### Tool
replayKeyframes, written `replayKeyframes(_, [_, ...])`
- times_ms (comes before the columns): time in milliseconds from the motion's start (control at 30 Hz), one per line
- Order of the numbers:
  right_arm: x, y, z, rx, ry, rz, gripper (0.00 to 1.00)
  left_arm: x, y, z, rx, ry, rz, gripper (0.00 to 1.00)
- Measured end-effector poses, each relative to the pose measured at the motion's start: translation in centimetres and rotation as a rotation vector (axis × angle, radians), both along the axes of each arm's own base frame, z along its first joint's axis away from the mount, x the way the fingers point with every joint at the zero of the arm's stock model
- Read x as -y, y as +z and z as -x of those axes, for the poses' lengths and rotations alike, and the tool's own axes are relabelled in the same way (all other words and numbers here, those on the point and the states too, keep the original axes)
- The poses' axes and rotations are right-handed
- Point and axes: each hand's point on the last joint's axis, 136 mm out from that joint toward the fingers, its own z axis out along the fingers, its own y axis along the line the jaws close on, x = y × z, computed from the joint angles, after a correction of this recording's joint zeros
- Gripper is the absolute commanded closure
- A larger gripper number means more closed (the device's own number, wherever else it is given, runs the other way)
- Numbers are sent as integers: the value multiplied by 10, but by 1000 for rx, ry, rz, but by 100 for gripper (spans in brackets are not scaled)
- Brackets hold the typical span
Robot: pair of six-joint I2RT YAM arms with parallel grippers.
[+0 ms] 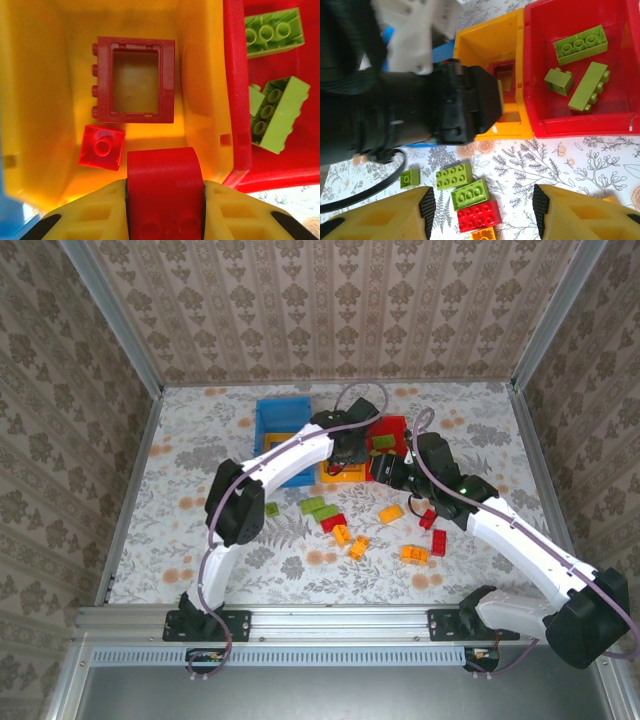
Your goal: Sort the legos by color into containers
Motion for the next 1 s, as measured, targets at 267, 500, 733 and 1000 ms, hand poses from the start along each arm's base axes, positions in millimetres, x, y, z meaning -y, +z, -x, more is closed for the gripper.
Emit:
replayKeyframes(267, [3,-2,6,-9,3,0,42,-4,-22,0,-58,-15,-19,60])
replayKeyframes(500, [19,-34,28,-92,-25,40,40,-5,-23,-1,-68,-18,-12,48])
replayKeyframes(733, [32,-58,44,-161,-62,78,41,-7,-17,6,-60,-25,-15,44])
replayKeyframes(1000, [68,-77,55,-249,-199,177,38,7,43,33,79,-106,44,41])
